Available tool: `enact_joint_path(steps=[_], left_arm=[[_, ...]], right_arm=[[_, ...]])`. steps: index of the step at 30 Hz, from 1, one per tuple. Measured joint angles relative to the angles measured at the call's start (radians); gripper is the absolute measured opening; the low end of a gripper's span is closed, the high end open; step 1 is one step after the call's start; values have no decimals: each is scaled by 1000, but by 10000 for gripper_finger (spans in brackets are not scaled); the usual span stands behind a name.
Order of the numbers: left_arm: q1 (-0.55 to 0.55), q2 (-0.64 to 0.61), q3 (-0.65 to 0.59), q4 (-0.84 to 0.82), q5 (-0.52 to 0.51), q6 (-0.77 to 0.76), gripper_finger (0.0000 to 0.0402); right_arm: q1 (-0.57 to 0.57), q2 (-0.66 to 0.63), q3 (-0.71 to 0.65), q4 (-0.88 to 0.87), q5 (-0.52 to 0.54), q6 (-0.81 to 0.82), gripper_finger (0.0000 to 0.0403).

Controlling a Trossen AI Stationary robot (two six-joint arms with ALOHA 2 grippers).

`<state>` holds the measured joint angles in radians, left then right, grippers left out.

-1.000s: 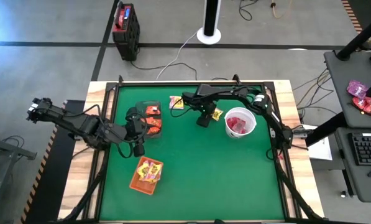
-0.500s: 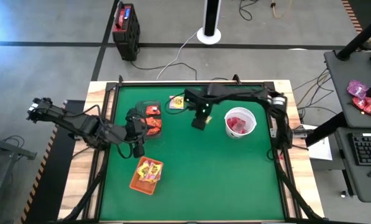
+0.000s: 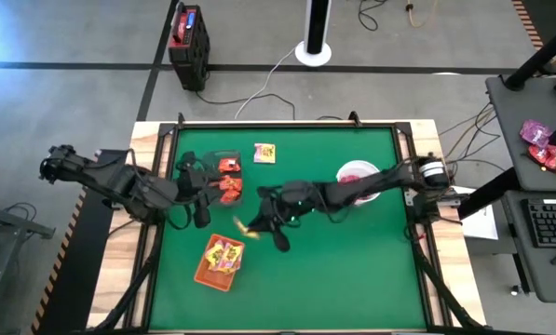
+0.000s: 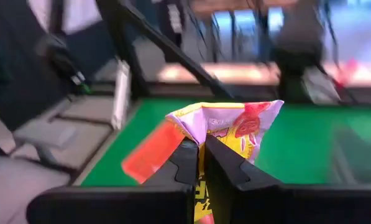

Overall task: Sort candy by brand, put in halloween buckets
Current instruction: Put the yellow candy into the orange bin

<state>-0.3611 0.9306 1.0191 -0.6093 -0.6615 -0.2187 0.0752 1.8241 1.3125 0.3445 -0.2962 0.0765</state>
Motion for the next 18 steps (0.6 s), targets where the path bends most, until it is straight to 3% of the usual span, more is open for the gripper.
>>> enact_joint_path(steps=[5, 8, 13, 18], left_arm=[[1, 0, 45, -12, -11, 1, 121], [0, 0, 47, -14, -10, 0, 121], [0, 9, 45, -18, -9, 0, 121], [0, 24, 45, -21, -9, -3, 121]], right_arm=[[53, 141, 22, 277, 1, -34, 12], [68, 226, 83, 316, 1, -37, 12], [71, 367, 197, 296, 10, -1, 13], [70, 434, 305, 126, 59, 6, 40]])
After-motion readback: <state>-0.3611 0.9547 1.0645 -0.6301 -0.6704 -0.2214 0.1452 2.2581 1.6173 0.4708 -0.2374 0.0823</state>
